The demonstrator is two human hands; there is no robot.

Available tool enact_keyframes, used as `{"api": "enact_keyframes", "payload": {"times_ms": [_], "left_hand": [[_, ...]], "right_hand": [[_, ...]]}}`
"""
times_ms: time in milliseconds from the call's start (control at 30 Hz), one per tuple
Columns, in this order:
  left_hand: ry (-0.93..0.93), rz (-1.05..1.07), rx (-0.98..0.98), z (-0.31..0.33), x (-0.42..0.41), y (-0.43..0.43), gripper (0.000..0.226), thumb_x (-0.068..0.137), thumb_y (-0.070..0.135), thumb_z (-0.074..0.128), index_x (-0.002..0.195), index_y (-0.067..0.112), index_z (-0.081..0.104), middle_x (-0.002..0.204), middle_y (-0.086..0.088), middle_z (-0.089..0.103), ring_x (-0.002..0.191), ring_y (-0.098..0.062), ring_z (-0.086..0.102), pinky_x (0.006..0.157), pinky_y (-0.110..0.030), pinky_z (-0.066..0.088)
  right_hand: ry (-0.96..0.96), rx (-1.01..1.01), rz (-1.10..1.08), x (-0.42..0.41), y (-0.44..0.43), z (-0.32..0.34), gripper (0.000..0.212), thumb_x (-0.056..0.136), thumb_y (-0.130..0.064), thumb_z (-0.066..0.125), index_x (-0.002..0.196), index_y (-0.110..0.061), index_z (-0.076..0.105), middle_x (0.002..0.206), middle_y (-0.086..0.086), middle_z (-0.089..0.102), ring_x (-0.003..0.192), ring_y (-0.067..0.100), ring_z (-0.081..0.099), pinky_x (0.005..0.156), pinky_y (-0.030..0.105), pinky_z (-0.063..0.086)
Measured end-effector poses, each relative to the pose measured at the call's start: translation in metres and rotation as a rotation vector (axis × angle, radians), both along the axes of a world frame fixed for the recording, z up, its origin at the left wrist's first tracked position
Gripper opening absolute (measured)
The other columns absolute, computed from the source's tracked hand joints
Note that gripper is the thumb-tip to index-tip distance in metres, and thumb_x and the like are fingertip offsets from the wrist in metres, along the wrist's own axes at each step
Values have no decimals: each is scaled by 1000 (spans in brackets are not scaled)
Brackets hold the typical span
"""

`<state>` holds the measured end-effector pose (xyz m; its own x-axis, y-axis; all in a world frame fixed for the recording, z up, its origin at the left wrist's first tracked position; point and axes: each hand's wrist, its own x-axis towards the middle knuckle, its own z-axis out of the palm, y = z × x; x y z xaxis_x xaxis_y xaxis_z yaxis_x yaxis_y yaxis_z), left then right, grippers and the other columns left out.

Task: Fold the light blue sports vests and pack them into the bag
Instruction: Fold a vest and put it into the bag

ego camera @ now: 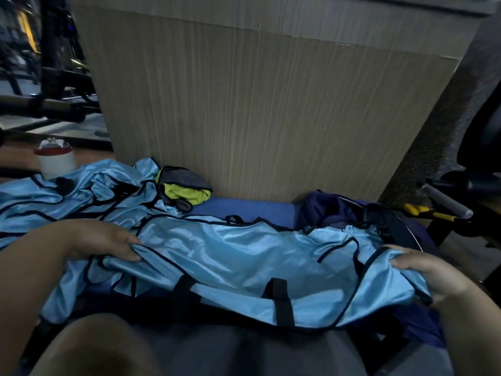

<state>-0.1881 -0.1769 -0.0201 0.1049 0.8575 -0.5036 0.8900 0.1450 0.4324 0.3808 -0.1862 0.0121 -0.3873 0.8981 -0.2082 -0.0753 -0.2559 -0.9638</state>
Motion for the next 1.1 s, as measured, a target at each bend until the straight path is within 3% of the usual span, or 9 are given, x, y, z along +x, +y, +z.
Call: {"api": "enact_keyframes", "payload": {"times_ms": [133, 267, 333, 400, 567, 667, 767, 933, 1100], "left_hand": [[69, 26, 44, -18, -30, 13, 50, 65, 63, 72, 106, 35, 71, 108, 10, 72, 102, -9, 66, 97, -38, 50], [132, 65, 179, -26, -36, 32, 36, 72, 59, 71, 103, 39, 71, 106, 12, 71, 98, -6, 65, 94, -33, 51], [99, 101, 234, -17, -17, 34, 23, 83, 45, 71, 105, 38, 69, 111, 13, 67, 102, -8, 62, 92, -28, 47], [80, 118, 298, -11, 9, 38, 17, 89, 39, 66, 105, 38, 63, 114, 15, 59, 108, -10, 55, 92, -25, 42], [140, 87, 525, -31, 64, 55, 20, 97, 28, 54, 82, 16, 59, 87, 2, 60, 81, -19, 57, 67, -31, 40], [82, 150, 566, -70, 71, 57, 22, 96, 28, 56, 76, 19, 59, 77, 1, 56, 78, -19, 58, 65, -32, 40], [99, 231, 670, -96, 71, 55, 19, 96, 30, 56, 102, 14, 66, 100, -2, 59, 100, -23, 55, 78, -31, 38], [-62, 291, 668, -96, 69, 57, 14, 98, 26, 53, 102, 19, 65, 101, 0, 59, 100, -21, 56, 83, -34, 42], [-116, 347, 655, -93, 69, 51, 19, 97, 32, 55, 100, 18, 67, 99, 1, 61, 96, -19, 57, 83, -38, 44]], "right_hand": [[-274, -61, -48, -1, 25, -17, 95, 33, -18, 97, 120, -1, 63, 117, 24, 68, 106, 40, 67, 102, 54, 47], [-678, 216, -42, -36, 42, -20, 10, 85, -9, 68, 94, -8, 73, 96, 14, 74, 96, 33, 69, 93, 49, 50], [-1011, 463, -147, -46, 61, -27, 14, 88, -12, 62, 77, -15, 69, 80, 5, 68, 87, 26, 66, 81, 41, 49], [-1169, 630, -228, -56, 77, -32, 8, 85, -16, 62, 81, -15, 69, 91, 1, 63, 98, 24, 60, 82, 33, 43], [-1200, 494, -176, -71, 104, -41, 28, 90, -18, 58, 107, 0, 71, 135, 8, 57, 125, 27, 50, 95, 27, 36], [-1171, 417, -135, -73, 107, -50, 28, 86, -20, 60, 94, 5, 68, 107, 19, 67, 105, 34, 61, 82, 36, 44], [-1201, 427, -129, -67, 103, -52, 8, 84, -24, 63, 80, -19, 68, 78, -1, 67, 83, 20, 64, 63, 27, 41], [-1018, 523, -615, -44, 85, -22, 8, 87, -20, 64, 89, -14, 67, 85, 8, 67, 84, 27, 60, 77, 37, 46], [-1410, 226, -548, -27, 85, -24, 34, 88, -35, 61, 114, -14, 67, 116, 18, 63, 106, 39, 55, 89, 43, 45]]}}
